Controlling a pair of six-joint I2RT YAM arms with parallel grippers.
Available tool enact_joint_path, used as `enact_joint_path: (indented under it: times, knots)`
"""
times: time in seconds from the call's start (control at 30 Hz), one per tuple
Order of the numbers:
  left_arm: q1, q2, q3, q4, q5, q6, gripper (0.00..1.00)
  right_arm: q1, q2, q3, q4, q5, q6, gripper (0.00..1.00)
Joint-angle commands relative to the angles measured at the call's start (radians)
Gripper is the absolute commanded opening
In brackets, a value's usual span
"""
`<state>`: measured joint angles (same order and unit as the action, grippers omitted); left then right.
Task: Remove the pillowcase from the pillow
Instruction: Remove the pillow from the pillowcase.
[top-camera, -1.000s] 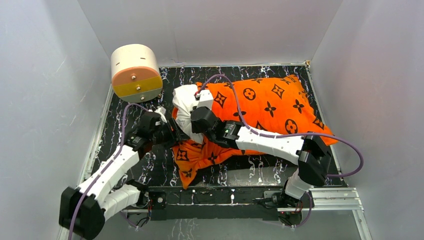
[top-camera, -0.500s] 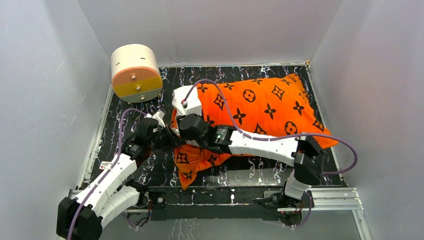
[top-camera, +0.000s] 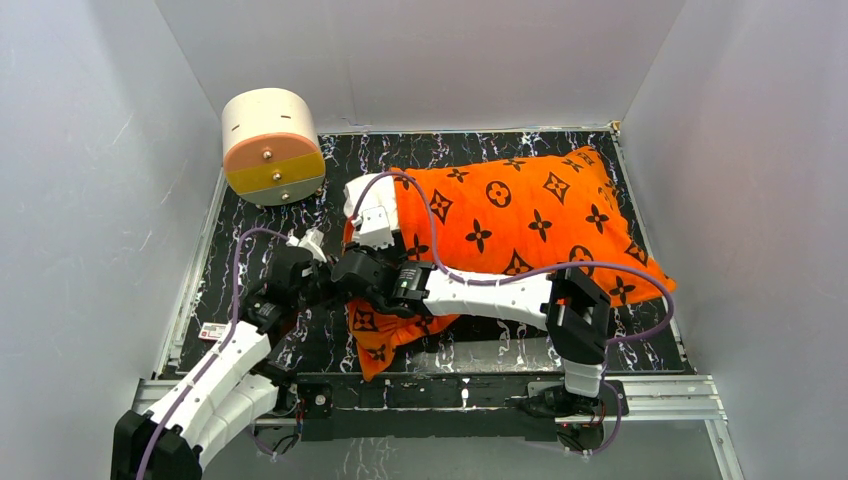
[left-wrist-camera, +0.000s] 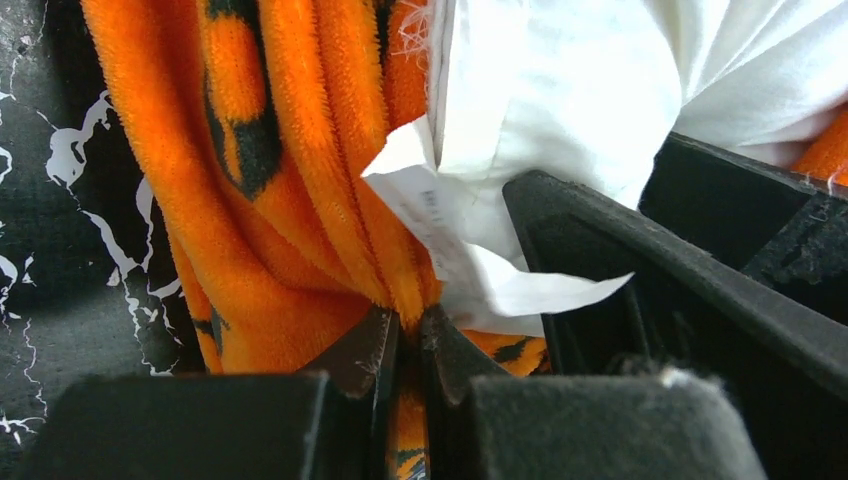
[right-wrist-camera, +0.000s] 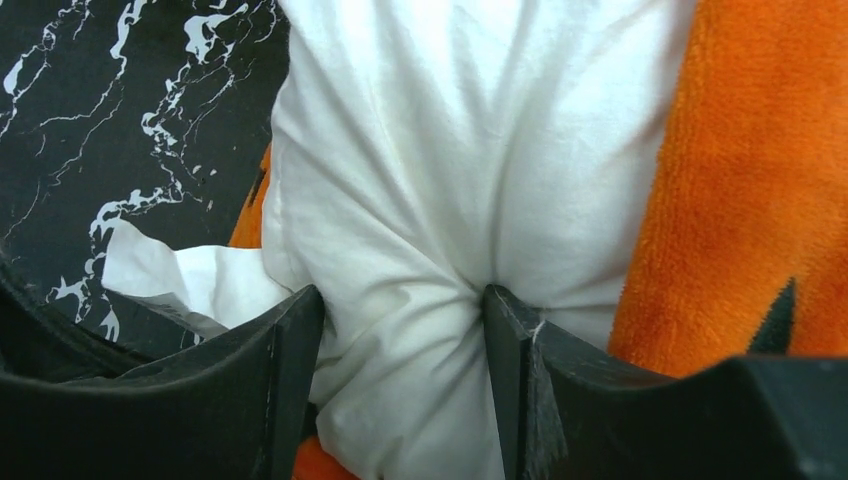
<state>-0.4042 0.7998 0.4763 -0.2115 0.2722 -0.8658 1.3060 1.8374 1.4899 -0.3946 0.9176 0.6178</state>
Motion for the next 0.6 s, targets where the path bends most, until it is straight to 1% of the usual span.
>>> enact_joint_path:
  times: [0.0,0.07,0.1,0.13,0.17,0.27,0.33,0.43,0.57]
  knots:
    - [0.002,-0.035,-0.038,-0.038,-0.012,-0.005,0.00,-0.005,0.036,-0.022,-0.083,0.046,0.033,0.70]
    - [0.001,-0.044,-0.047,-0.030,-0.017,-0.014,0.00,-0.007,0.044,-0.029,-0.045,0.015,0.002,0.81]
    - [0.002,-0.053,-0.052,-0.022,-0.019,-0.021,0.00,-0.009,0.052,-0.033,-0.032,-0.005,-0.010,0.84]
    - [0.002,-0.059,-0.059,-0.012,-0.019,-0.029,0.00,-0.015,0.061,-0.037,-0.022,-0.025,-0.014,0.85]
    - [0.002,-0.065,-0.065,-0.003,-0.022,-0.039,0.00,-0.022,0.071,-0.041,-0.017,-0.036,-0.010,0.83]
    - [0.002,-0.083,-0.087,0.016,-0.024,-0.077,0.00,-0.051,0.102,-0.050,-0.027,-0.021,0.025,0.65]
    - [0.002,-0.102,-0.102,0.023,-0.025,-0.100,0.00,-0.068,0.113,-0.051,-0.016,0.009,0.023,0.42]
    - [0.002,-0.134,-0.122,0.031,-0.032,-0.119,0.00,-0.085,0.122,0.006,-0.044,0.055,0.002,0.16]
    - [0.002,-0.159,-0.151,0.022,-0.046,-0.135,0.00,-0.088,0.091,0.114,0.004,0.114,-0.133,0.00]
